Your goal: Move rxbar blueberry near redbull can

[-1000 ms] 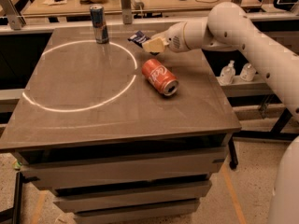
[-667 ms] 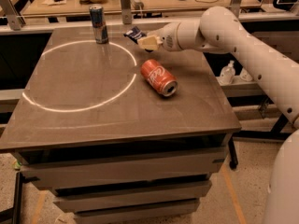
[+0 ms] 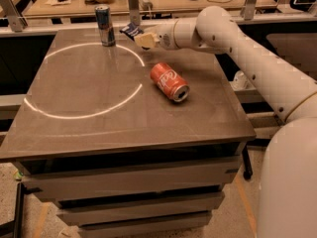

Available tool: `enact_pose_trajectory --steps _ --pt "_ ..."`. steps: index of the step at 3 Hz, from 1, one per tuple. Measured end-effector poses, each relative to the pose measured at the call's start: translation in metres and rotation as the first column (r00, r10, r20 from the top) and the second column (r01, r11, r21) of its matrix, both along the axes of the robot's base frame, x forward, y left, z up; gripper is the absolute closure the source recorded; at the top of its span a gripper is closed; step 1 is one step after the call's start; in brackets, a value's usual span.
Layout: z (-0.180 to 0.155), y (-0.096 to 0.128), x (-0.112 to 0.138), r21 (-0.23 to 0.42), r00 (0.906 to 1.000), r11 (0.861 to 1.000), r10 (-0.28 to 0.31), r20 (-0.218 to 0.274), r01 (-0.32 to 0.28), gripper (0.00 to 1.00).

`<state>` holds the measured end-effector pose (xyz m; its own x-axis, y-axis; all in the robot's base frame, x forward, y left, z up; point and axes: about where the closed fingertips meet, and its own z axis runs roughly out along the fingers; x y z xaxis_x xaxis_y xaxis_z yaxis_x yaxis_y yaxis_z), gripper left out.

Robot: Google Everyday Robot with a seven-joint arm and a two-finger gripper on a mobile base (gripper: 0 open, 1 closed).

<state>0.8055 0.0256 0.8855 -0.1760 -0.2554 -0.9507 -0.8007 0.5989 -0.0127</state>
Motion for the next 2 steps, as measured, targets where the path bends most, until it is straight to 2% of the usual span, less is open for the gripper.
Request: enact_pose_trajectory --steps 2 --pt "-0.005 0.042 0.026 0.000 0.9982 0.998 0.060 0.003 -0.060 1.00"
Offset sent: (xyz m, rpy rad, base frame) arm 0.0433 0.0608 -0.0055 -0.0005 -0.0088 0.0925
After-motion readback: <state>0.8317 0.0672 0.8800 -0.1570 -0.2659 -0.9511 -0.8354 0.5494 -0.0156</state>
